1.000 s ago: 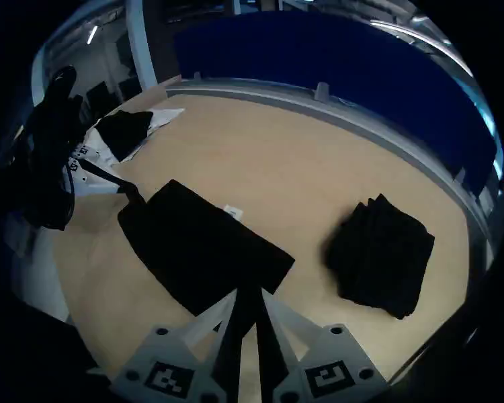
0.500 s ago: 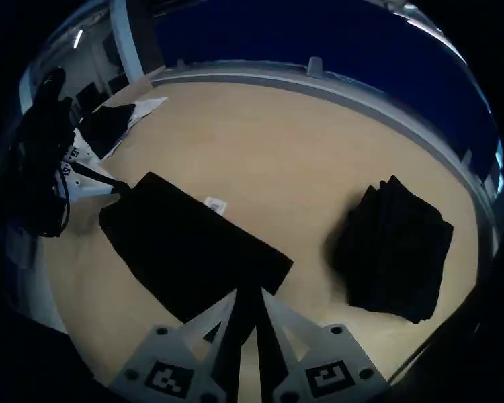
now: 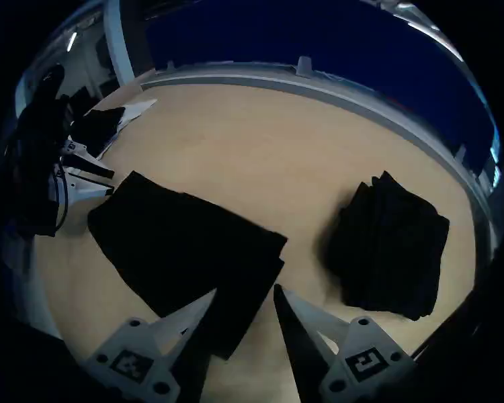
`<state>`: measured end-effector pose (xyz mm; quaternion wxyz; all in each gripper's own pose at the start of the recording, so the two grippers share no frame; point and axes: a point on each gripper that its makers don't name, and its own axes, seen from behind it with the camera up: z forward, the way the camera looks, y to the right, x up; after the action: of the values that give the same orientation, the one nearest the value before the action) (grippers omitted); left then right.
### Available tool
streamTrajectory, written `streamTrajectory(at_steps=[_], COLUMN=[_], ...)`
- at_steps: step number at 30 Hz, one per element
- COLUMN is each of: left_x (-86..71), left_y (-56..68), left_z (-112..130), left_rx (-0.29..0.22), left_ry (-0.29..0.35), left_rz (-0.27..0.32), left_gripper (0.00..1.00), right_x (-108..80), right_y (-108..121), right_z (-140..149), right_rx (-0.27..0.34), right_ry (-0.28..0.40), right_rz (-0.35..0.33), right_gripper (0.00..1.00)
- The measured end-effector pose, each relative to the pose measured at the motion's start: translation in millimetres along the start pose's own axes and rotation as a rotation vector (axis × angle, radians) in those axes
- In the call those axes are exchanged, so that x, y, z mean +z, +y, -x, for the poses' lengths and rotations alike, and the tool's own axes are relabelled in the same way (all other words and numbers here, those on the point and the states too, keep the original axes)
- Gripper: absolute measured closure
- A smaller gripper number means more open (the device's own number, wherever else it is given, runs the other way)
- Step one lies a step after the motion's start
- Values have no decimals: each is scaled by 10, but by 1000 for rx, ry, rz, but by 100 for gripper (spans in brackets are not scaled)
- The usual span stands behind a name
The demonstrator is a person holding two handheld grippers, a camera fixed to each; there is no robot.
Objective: Fold towel
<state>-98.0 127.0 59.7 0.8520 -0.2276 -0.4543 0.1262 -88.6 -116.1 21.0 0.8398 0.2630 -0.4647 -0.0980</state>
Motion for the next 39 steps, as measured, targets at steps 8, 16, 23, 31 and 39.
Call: streamTrajectory(at_steps=[8, 16, 23, 31, 39], left_x=[-67, -186, -387, -639, -901], left_y=[34, 37, 11, 6, 60], left_z=[7, 57, 195, 499, 860], left_rx=[-2, -15, -38, -83, -125], left_ry=[13, 26, 42, 48, 51], left_rz=[6, -7, -36, -72, -112], left_gripper=[14, 7, 7, 8, 7], right_x=[-56, -113, -213, -332, -449], right_y=[-4, -45, -137, -256, -360], right_z=[-13, 46, 160, 333, 519], right_rx=[-5, -11, -12, -17, -7], right_ry=[22, 28, 30, 25, 21], right_rz=[4, 0, -14, -23, -32], right_gripper=[11, 11, 11, 11, 11])
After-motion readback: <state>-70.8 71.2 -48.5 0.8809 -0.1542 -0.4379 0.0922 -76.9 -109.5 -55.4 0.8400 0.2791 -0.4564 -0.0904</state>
